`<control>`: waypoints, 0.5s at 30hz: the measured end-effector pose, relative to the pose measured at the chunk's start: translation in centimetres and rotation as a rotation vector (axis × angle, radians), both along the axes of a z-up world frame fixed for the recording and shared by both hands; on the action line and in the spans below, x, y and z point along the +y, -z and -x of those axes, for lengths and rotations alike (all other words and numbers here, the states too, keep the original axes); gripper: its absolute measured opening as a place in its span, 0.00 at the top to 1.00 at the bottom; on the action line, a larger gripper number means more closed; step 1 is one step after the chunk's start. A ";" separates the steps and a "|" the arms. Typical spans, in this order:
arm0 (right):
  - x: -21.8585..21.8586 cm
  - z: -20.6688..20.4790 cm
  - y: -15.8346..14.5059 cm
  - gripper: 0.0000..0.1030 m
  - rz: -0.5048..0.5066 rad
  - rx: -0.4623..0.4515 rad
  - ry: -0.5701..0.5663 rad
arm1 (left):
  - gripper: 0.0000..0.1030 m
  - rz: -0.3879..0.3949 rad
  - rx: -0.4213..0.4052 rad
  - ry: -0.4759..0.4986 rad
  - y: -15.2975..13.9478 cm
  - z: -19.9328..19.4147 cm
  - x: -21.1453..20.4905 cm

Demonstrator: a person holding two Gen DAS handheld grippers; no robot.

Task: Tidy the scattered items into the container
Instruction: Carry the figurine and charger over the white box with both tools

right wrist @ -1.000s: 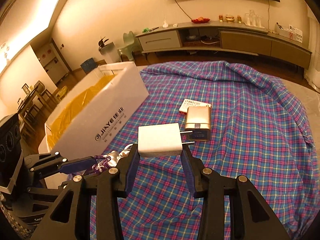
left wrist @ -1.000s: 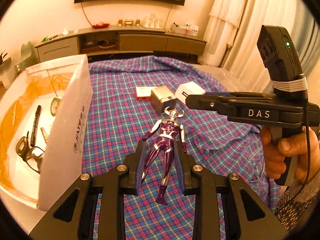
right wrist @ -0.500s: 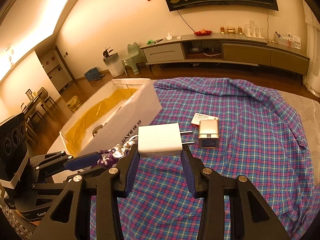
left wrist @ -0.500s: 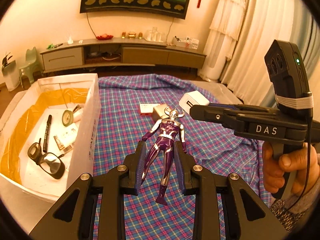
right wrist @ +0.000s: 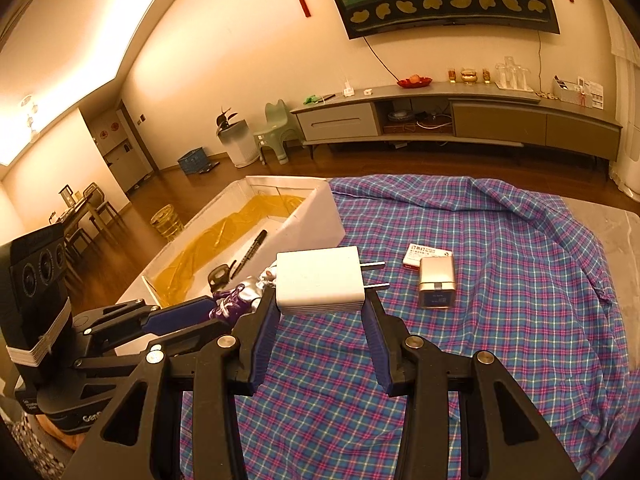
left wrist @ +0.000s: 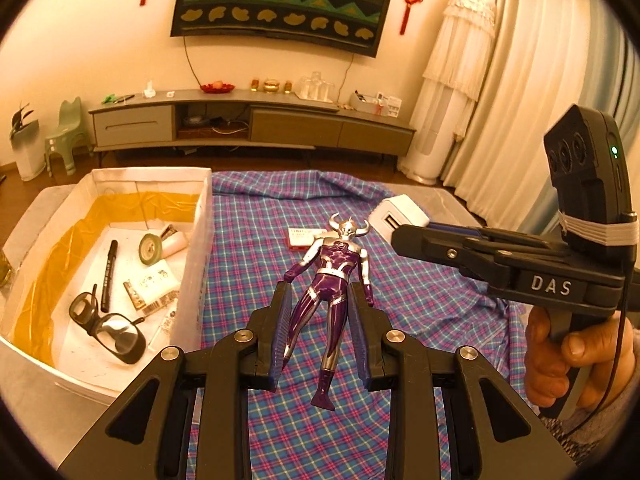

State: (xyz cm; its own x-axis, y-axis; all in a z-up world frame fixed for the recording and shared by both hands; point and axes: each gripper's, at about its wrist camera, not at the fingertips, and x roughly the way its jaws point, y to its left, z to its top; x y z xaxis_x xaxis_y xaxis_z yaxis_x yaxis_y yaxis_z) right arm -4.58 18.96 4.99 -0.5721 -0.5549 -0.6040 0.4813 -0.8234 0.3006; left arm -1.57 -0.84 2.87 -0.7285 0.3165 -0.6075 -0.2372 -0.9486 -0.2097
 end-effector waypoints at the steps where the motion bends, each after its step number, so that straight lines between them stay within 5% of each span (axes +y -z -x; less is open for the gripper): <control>1: -0.1 -0.1 -0.2 0.58 0.001 0.004 -0.001 | 0.72 -0.003 0.003 -0.005 -0.1 0.0 -0.2; 15: -3.0 0.1 -0.3 0.58 -0.001 0.014 -0.026 | 0.72 -0.078 0.002 -0.079 0.0 1.1 -4.6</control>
State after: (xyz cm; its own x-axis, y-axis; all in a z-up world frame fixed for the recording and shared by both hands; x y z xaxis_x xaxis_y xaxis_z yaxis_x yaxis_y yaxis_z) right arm -4.72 15.99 5.33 -0.5655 -0.5690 -0.5970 0.5069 -0.8108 0.2926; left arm -2.64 -5.46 2.85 -0.7544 0.3041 -0.5817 -0.1628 -0.9452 -0.2830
